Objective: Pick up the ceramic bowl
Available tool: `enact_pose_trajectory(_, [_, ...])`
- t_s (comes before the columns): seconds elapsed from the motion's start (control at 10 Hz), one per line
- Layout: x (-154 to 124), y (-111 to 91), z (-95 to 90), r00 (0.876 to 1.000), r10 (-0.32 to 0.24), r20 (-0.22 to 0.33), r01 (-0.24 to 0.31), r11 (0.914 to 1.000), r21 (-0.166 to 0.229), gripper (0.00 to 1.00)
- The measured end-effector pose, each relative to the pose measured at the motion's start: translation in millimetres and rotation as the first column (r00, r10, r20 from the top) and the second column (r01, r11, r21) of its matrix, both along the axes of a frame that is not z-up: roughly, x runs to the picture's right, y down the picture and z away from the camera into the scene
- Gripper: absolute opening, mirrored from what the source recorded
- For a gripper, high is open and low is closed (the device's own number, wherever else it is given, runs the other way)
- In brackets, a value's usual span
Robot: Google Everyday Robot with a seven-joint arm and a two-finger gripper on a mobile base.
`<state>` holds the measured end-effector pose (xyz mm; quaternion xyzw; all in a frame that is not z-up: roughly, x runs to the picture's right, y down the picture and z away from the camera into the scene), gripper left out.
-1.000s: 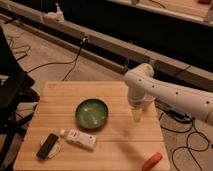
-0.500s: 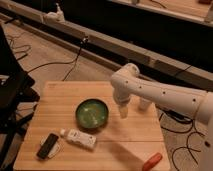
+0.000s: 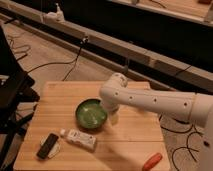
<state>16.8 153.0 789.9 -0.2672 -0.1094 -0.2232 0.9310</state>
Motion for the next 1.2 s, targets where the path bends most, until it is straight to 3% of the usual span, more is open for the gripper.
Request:
enact_pose_trajectory(0.1, [-8,19,2.2,0.999,-0.041,0.015,0.041,0.9989,-0.021,0.77])
enact_pose_trajectory(0.3, [-19,49,7.1,0.997,-0.064,0.047,0.068,0.9933,-0.094,0.77])
enact_pose_trajectory(0.6, [-34,73,20.0,0.995,0.001,0.099,0.021,0.9748,-0.222,0.76])
enact_pose_trajectory(0.8, [-35,72,29.8,0.993,0.034,0.114,-0.003,0.9640,-0.266,0.61])
enact_pose_trajectory(0.9, [-33,68,35.8,0.992,0.049,0.117,-0.014,0.9603,-0.278,0.49])
enact_pose_trajectory(1.2, [-22,54,46.7,0.991,0.085,0.105,-0.051,0.9560,-0.289,0.19])
